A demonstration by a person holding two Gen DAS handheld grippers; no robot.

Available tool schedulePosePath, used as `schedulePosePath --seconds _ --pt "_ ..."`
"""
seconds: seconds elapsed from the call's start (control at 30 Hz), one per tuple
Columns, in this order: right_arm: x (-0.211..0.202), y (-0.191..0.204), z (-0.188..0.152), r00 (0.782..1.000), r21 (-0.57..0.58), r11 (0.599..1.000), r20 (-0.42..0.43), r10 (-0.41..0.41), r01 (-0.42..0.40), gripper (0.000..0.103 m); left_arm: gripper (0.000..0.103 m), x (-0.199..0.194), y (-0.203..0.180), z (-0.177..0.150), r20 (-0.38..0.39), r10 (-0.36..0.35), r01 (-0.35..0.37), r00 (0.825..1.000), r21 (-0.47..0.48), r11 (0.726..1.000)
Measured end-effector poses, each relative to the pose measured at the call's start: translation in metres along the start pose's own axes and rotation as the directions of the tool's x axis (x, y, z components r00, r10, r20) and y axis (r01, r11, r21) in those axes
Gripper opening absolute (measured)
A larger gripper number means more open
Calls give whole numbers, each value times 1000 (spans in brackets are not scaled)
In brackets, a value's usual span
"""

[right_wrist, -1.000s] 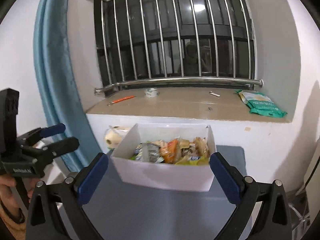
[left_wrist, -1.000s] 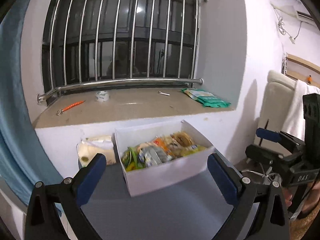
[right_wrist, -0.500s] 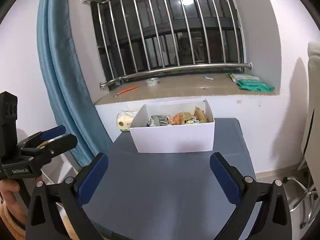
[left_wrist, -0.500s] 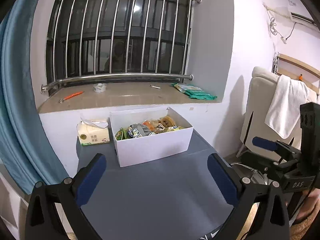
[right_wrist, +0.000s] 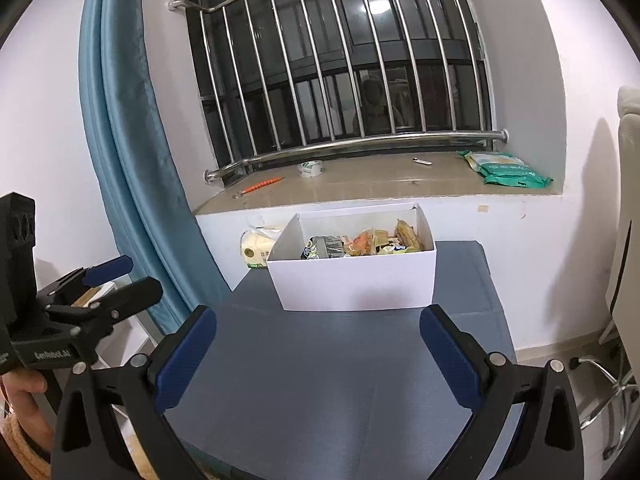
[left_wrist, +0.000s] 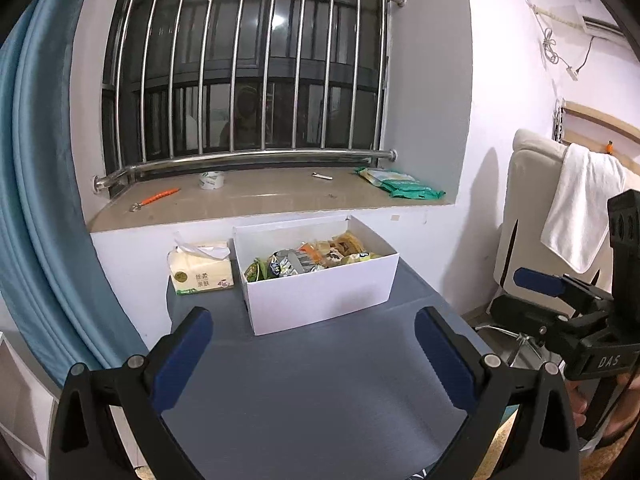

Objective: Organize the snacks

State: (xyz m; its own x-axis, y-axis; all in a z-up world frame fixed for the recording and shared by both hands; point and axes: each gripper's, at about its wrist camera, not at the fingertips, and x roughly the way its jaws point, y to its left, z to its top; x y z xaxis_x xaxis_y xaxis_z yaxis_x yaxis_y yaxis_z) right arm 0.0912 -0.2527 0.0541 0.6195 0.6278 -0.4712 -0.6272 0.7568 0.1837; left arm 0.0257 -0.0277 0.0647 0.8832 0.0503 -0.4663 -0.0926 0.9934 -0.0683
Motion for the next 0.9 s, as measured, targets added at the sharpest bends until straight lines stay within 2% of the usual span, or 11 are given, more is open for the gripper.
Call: schedulePosePath --seconds 0.9 --pt "0 -1 -2 1000 8 1000 -4 -3 3 103 103 -1 -6 -6 -15 -24 24 1000 -6 1000"
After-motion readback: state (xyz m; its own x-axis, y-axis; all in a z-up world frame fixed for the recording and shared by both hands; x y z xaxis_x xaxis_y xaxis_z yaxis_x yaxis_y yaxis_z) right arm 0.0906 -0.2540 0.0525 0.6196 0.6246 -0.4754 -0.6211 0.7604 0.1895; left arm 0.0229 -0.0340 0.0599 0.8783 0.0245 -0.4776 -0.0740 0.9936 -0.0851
